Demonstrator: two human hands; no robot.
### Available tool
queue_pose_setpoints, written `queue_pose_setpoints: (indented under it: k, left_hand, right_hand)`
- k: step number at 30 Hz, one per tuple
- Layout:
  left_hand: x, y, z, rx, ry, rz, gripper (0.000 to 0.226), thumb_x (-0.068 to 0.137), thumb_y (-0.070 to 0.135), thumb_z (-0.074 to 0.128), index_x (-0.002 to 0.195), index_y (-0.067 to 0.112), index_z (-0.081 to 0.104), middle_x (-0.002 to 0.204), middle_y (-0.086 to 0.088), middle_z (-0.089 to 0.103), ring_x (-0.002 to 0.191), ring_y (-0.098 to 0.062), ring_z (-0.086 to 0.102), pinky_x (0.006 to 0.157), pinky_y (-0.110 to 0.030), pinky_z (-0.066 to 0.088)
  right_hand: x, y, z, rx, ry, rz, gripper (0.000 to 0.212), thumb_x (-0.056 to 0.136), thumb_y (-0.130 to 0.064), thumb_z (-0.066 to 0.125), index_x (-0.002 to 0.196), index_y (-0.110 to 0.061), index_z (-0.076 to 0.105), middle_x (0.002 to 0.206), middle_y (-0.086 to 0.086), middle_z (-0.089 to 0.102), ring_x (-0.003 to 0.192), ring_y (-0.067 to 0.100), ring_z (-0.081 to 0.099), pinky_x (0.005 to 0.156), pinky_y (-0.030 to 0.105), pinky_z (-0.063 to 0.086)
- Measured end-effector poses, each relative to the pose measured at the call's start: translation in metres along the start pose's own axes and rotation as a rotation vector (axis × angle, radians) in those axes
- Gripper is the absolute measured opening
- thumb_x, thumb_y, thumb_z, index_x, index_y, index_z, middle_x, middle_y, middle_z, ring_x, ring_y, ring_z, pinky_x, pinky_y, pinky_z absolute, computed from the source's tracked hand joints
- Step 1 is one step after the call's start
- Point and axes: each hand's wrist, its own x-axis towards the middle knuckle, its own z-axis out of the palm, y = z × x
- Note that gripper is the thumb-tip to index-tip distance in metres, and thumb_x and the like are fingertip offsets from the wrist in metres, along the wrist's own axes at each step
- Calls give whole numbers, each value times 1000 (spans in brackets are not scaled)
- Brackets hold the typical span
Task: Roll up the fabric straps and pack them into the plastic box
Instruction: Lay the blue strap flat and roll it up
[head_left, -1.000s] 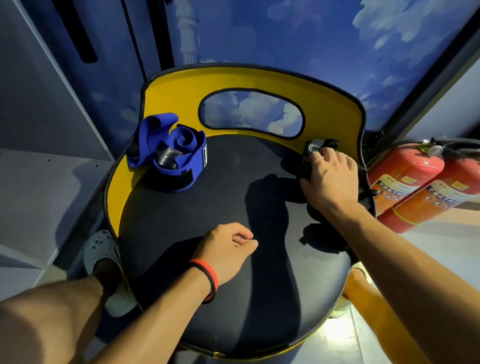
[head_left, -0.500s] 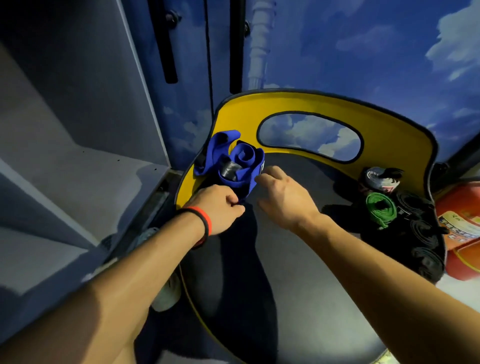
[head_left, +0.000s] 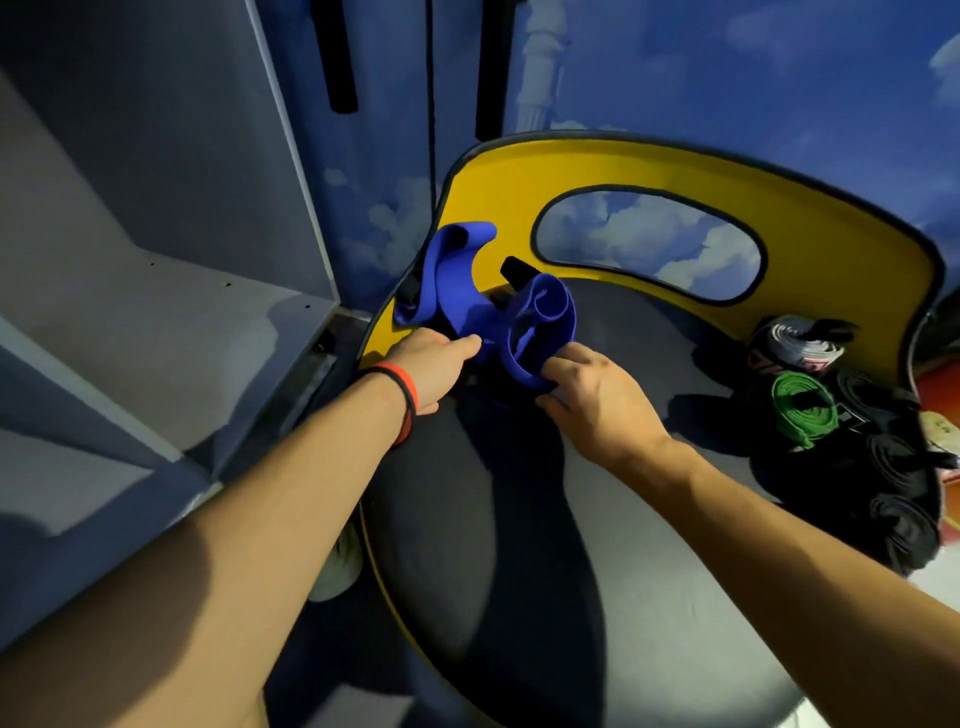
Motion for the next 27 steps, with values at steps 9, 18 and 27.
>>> queue_pose_setpoints:
  k: [9, 18, 27]
  left_hand:
    - [-25, -2, 61, 177, -266, 19, 105, 64, 84, 64, 148, 26, 40, 145, 5, 49, 129, -19, 51, 108, -44, 44]
    - [-21, -9, 88, 171, -212, 36, 49, 73, 24, 60, 119, 37, 56, 103, -3, 68, 98, -26, 66, 90, -51, 58]
    - [-14, -4, 84, -304, -116, -136, 12, 94, 24, 58, 98, 20, 69, 93, -7, 71, 100, -29, 69, 94, -53, 55]
  right_hand:
    - [-106, 20, -34, 66, -103, -58, 14, 84, -15, 77, 96, -16, 71, 106, -2, 62, 91, 16, 61, 74, 30, 55]
    - [-127, 6, -33, 90, -121, -4, 32, 93, -23, 65, 126, -23, 66, 124, -6, 60, 105, 18, 63, 77, 38, 58]
    - [-130, 22, -34, -199, -76, 141, 24, 100, -37, 46, 108, -26, 66, 100, -7, 62, 91, 21, 62, 64, 37, 53]
